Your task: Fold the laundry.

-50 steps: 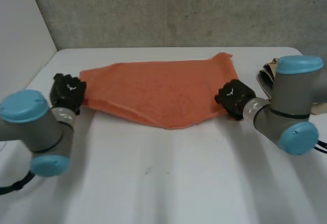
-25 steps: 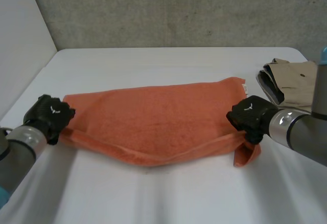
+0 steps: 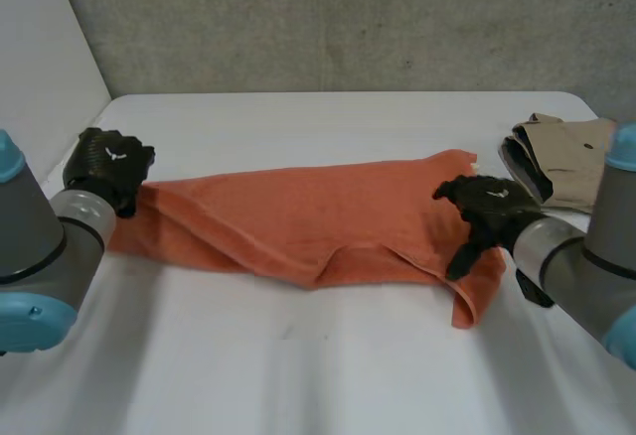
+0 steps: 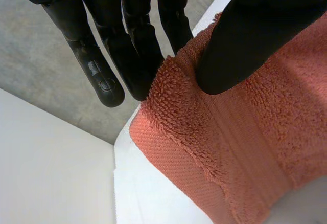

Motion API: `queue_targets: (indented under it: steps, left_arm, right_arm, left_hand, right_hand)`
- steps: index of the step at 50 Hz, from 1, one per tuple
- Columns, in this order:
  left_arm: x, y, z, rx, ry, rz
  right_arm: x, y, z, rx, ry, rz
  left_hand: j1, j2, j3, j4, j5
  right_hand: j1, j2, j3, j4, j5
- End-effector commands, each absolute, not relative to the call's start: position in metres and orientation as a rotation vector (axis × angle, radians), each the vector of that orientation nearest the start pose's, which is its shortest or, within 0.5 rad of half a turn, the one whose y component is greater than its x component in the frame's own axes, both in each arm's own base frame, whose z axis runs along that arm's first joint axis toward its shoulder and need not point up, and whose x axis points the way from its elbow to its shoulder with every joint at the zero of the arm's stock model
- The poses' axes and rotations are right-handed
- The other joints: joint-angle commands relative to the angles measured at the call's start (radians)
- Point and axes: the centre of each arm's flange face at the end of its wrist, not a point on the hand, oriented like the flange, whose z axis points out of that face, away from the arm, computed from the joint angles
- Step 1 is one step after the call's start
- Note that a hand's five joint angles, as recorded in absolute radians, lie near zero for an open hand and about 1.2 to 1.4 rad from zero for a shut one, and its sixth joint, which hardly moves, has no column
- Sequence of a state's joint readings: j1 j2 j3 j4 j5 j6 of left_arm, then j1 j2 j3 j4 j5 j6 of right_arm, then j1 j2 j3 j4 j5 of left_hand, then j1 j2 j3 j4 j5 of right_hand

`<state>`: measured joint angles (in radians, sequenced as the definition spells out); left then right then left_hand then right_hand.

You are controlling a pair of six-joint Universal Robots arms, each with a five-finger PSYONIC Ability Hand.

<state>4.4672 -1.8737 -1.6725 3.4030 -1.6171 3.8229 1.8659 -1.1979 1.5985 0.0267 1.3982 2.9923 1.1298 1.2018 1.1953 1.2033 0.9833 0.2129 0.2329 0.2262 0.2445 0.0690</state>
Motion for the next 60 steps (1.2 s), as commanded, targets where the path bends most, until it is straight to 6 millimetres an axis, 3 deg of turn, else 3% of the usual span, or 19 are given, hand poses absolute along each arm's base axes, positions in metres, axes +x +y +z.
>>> queue_targets:
  steps: [1,13,31,37,41,43,45,46,49,50,53,54,57,60]
  left_arm:
    - [-0.209,-0.304,0.196,0.948,1.971,-1.798]
    - [-0.209,-0.304,0.195,0.947,1.972,-1.796]
    - [-0.209,-0.304,0.194,0.951,1.973,-1.796]
    - [-0.209,-0.303,0.194,0.949,1.977,-1.793]
    - [-0.209,-0.303,0.194,0.949,1.977,-1.793]
    - [-0.208,-0.304,0.193,0.948,1.978,-1.788]
    - [-0.209,-0.303,0.194,0.948,1.977,-1.788]
    - [-0.208,-0.302,0.197,0.944,1.973,-1.792]
    - [-0.208,-0.302,0.203,0.935,1.96,-1.806]
    - [-0.206,-0.3,0.213,0.919,1.935,-1.832]
    - [-0.202,-0.296,0.233,0.883,1.892,-1.875]
    - [-0.2,-0.293,0.246,0.859,1.866,-1.905]
    - [-0.194,-0.286,0.265,0.817,1.835,-1.949]
    - [-0.183,-0.277,0.294,0.736,1.781,-2.013]
  right_arm:
    - [0.209,-0.254,0.169,-0.379,2.484,-1.42]
    - [0.205,-0.226,0.144,-0.387,2.499,-1.372]
    - [0.21,-0.251,0.118,-0.395,2.459,-1.482]
    - [0.21,-0.258,0.112,-0.391,2.463,-1.521]
    - [0.206,-0.264,0.115,-0.398,2.461,-1.591]
    - [0.205,-0.266,0.119,-0.417,2.454,-1.619]
    - [0.205,-0.268,0.128,-0.43,2.428,-1.656]
    - [0.205,-0.272,0.149,-0.451,2.377,-1.739]
    - [0.2,-0.279,0.183,-0.506,2.31,-1.877]
    - [0.192,-0.282,0.203,-0.578,2.299,-1.942]
    - [0.181,-0.286,0.236,-0.741,2.3,-2.01]
    - [0.175,-0.286,0.255,-0.87,2.306,-2.03]
    - [0.172,-0.28,0.289,-1.115,2.29,-2.031]
    - [0.171,-0.275,0.314,-1.251,2.276,-2.035]
  left_hand:
    - [0.266,0.194,0.201,0.193,0.238]
    - [0.266,0.194,0.201,0.193,0.238]
    - [0.266,0.194,0.201,0.193,0.238]
    - [0.266,0.194,0.201,0.193,0.238]
    - [0.266,0.194,0.201,0.193,0.238]
    - [0.266,0.194,0.201,0.193,0.238]
    - [0.266,0.194,0.201,0.193,0.238]
    - [0.266,0.194,0.201,0.193,0.238]
    - [0.266,0.194,0.201,0.193,0.238]
    - [0.266,0.194,0.201,0.193,0.238]
    - [0.266,0.194,0.201,0.193,0.238]
    - [0.266,0.194,0.201,0.193,0.238]
    - [0.266,0.194,0.201,0.193,0.238]
    - [0.266,0.194,0.201,0.193,0.238]
  right_hand:
    - [-0.031,-0.051,-0.044,-0.063,-0.062]
    - [0.145,0.125,0.131,0.113,0.114]
    - [0.441,0.421,0.428,0.41,0.411]
    - [0.717,0.697,0.704,0.685,0.686]
    - [1.182,1.163,1.169,1.151,1.152]
    - [1.183,1.163,1.17,1.152,1.153]
    - [1.183,1.163,1.17,1.152,1.153]
    - [1.183,1.163,1.17,1.152,1.153]
    - [1.183,1.163,1.17,1.152,1.153]
    - [1.183,1.163,1.17,1.152,1.153]
    - [1.183,1.163,1.17,1.152,1.153]
    - [1.183,1.163,1.17,1.152,1.153]
    - [1.183,1.163,1.17,1.152,1.153]
    - [1.183,1.163,1.17,1.152,1.153]
